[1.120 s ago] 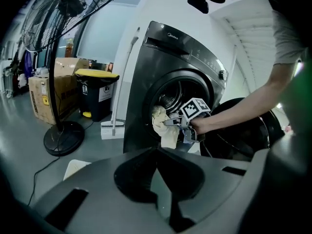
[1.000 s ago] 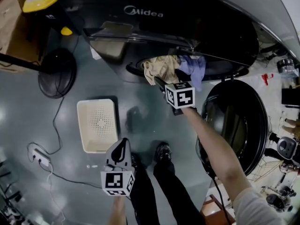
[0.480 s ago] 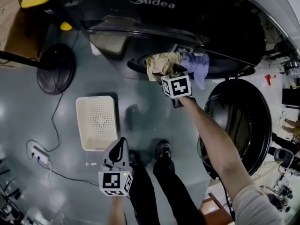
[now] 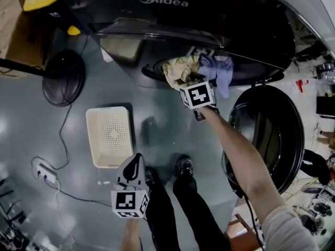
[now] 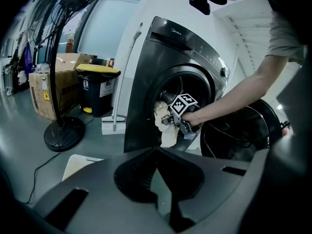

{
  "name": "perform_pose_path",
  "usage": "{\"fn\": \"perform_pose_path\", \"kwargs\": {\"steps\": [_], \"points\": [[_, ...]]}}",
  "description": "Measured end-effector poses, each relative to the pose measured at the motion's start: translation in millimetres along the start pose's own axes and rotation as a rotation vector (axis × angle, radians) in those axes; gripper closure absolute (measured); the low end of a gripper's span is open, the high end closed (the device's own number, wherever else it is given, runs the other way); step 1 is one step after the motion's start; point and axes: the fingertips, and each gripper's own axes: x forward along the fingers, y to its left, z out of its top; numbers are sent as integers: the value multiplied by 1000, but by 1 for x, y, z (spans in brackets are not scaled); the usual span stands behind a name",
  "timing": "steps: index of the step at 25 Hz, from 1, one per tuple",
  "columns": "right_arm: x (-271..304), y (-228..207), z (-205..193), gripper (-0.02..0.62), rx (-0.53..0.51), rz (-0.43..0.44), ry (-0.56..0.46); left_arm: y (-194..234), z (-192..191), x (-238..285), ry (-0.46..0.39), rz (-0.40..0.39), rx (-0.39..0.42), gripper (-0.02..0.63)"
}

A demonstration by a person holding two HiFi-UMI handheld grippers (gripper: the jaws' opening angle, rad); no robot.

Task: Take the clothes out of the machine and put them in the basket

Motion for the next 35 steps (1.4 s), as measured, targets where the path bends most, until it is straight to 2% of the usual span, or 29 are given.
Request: {"fn": "perform_pose_path", "kwargs": {"steps": [5, 11, 19, 30, 35], "points": [[-21, 8, 6, 458, -11, 9, -59, 0, 2, -7, 0, 8, 7, 587], [-64, 20, 2, 462, 30, 29, -135, -8, 18, -16, -19, 9, 16, 586], [-127, 28, -5, 463, 1, 23, -224, -20, 41, -30, -47, 14, 25, 586], [-221, 45, -29, 465, 43, 24, -298, -39, 60, -45, -74, 9, 19, 587], [-264, 60, -33, 465, 36, 50, -337, -43, 69, -57, -93, 12, 16, 587]]}}
